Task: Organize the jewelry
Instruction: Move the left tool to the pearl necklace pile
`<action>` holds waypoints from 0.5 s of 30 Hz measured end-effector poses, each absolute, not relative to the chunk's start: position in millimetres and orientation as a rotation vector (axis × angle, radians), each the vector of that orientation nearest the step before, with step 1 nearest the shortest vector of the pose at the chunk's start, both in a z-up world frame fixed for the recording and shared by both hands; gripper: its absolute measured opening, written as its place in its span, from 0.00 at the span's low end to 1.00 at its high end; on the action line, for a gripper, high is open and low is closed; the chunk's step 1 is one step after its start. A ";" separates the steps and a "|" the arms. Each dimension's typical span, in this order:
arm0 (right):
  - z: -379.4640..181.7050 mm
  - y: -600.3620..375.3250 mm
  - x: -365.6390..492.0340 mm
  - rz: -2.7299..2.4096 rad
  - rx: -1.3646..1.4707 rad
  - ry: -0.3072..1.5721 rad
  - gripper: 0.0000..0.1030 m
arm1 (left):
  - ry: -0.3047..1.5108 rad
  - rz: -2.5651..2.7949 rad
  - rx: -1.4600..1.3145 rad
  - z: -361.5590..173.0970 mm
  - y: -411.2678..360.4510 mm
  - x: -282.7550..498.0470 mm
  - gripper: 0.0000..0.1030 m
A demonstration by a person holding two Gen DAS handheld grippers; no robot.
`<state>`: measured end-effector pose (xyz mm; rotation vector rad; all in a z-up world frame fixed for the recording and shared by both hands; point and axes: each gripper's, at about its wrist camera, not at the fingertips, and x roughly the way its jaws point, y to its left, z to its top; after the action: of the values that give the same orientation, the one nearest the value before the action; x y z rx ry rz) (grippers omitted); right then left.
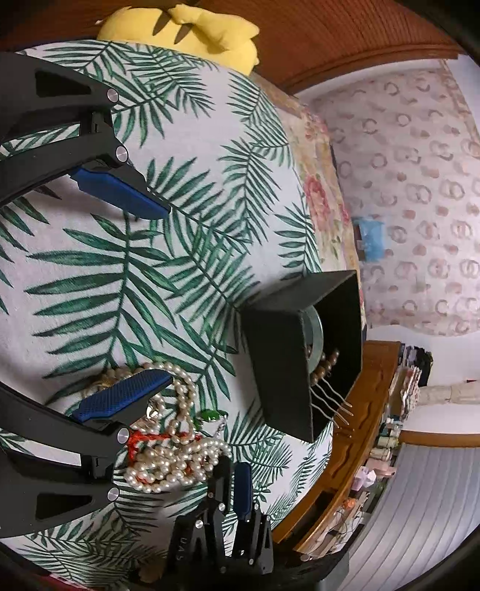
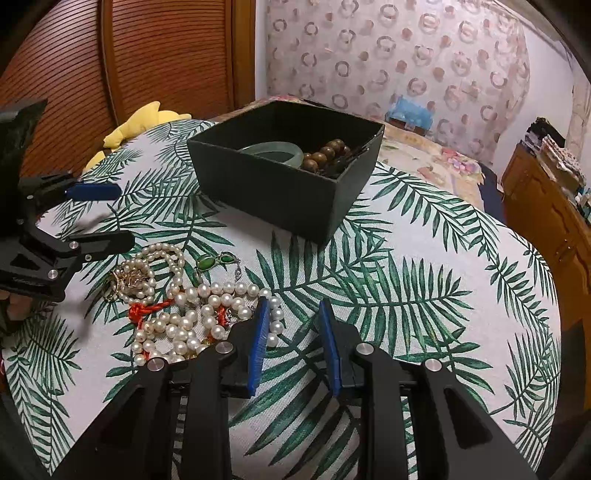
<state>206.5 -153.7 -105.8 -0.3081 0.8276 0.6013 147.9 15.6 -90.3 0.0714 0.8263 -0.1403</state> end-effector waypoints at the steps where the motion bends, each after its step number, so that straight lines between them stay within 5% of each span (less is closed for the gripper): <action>1: -105.6 -155.2 207.4 0.604 -0.302 0.830 0.29 | 0.827 -0.141 0.066 -90.6 17.1 147.1 0.77; 9: -105.4 -155.9 206.8 0.601 -0.308 0.827 0.29 | 0.819 -0.174 0.043 -86.8 18.2 147.4 0.77; 15: -105.2 -155.8 206.4 0.602 -0.307 0.827 0.29 | 0.858 -0.213 0.058 -90.2 11.5 157.9 0.63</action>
<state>206.4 -155.8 -105.2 -0.3072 0.8267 0.6019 157.9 11.5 -90.2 0.0578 0.8577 -0.2132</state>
